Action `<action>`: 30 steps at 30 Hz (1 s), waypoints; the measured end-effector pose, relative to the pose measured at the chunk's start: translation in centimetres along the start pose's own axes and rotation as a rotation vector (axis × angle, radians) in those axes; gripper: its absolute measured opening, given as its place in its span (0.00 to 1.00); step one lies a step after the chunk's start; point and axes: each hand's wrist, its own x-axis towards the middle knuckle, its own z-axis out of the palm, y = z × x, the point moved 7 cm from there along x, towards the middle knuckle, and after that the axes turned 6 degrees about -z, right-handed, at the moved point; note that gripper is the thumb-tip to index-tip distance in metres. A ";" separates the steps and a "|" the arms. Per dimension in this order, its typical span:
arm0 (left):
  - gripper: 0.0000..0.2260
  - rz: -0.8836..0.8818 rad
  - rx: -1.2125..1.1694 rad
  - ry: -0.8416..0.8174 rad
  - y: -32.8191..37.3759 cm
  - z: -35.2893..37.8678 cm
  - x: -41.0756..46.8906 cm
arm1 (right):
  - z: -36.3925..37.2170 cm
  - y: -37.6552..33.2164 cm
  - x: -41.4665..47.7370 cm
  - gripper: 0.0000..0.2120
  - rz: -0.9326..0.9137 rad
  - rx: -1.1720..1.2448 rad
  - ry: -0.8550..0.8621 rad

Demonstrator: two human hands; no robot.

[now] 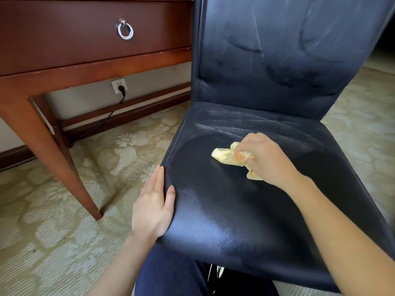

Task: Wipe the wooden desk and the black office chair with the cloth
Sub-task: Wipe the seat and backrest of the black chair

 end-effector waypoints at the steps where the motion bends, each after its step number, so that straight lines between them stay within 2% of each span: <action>1: 0.26 -0.001 0.000 0.000 0.1 0.0 0.0 | -0.8 -0.2 0.1 0.14 -0.043 0.009 0.031; 6: 0.27 -0.015 0.017 0.004 -0.1 -0.1 -0.3 | -7.3 0.7 1.3 0.14 -0.103 -0.206 0.239; 8: 0.28 -0.013 0.022 0.007 0.0 -0.1 -0.3 | -9.3 1.0 1.8 0.14 -0.094 -0.197 0.337; 10: 0.29 -0.013 0.019 0.007 0.1 -0.1 -0.3 | -9.2 0.8 2.9 0.17 -0.095 -0.122 0.343; 16: 0.28 -0.018 0.009 -0.006 0.1 0.0 -0.2 | 1.0 -3.1 4.4 0.20 -0.161 -0.051 -0.042; 18: 0.28 -0.015 0.016 -0.011 0.2 0.0 -0.2 | 3.4 -3.1 3.6 0.21 -0.155 0.050 -0.203; 21: 0.29 -0.008 0.015 -0.010 0.1 -0.1 -0.1 | 3.8 -2.7 2.1 0.30 -0.205 0.205 -0.467; 24: 0.29 -0.011 0.017 -0.006 -0.1 0.0 -0.2 | 2.9 -1.2 1.4 0.33 -0.204 0.185 -0.462; 27: 0.29 -0.010 0.017 -0.010 -0.1 0.0 -0.3 | 4.7 0.0 0.5 0.27 -0.141 0.029 -0.457; 30: 0.27 -0.004 0.014 -0.009 -0.1 0.0 -0.2 | 6.3 -0.4 0.0 0.22 -0.129 0.046 -0.280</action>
